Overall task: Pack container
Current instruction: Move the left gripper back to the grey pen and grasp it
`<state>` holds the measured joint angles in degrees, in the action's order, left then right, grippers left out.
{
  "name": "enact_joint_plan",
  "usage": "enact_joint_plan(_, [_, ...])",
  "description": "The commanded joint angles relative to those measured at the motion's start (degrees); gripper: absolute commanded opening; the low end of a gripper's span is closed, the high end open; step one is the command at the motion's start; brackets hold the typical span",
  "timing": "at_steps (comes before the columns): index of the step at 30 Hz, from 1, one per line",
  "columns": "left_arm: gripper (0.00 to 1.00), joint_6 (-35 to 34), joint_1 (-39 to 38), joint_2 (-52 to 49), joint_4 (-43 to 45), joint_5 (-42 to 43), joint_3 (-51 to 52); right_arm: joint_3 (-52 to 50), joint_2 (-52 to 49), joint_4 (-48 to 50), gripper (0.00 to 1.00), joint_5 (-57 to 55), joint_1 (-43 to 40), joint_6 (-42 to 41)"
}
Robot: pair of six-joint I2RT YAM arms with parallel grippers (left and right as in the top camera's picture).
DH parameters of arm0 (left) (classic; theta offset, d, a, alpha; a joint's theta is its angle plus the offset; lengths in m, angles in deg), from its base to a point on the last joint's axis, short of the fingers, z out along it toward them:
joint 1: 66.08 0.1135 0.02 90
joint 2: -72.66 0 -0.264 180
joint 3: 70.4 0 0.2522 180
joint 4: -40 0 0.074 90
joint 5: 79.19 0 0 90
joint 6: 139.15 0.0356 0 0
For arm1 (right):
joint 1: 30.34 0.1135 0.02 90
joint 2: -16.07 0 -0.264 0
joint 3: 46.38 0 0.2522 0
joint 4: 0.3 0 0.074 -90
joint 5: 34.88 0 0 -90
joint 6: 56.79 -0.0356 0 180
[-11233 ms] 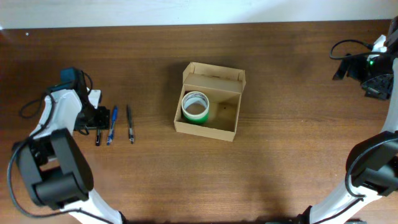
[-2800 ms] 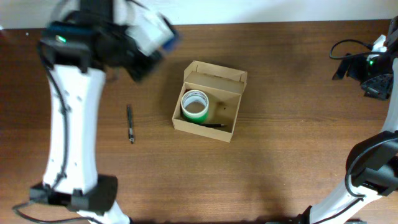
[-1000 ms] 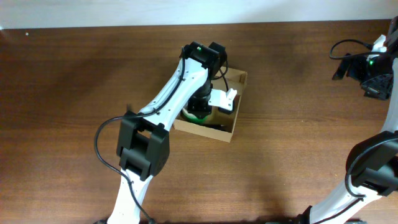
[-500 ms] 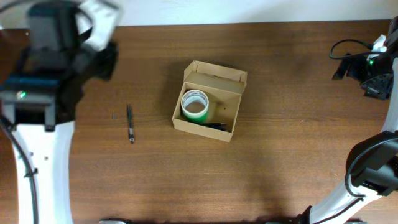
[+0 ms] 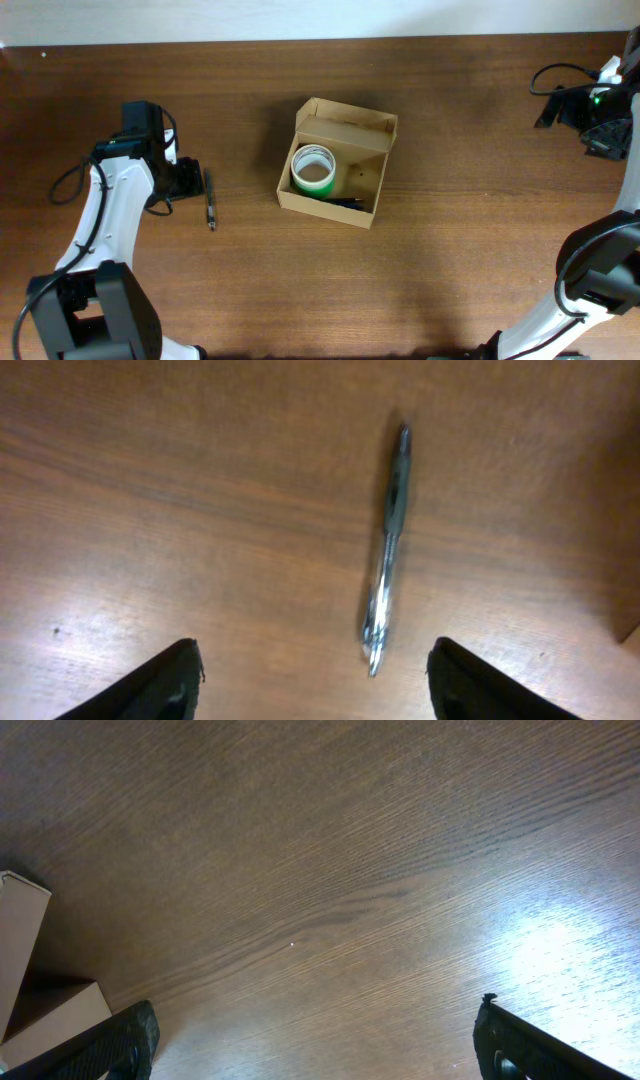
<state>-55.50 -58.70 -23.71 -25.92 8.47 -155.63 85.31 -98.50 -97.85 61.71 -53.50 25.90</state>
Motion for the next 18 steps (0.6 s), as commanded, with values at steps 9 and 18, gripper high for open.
enact_joint_plan(9, [0.73, -1.97, -0.46, -7.15, 3.63, 3.02, 0.31, -0.09, -0.15, 0.02, 0.99, 0.31, 0.26, -0.28])
enact_joint_plan(18, [0.73, -1.92, -1.70, -12.68, 4.09, 3.23, 0.31, -0.09, -0.15, 0.02, 0.99, 0.31, 0.26, -0.28])
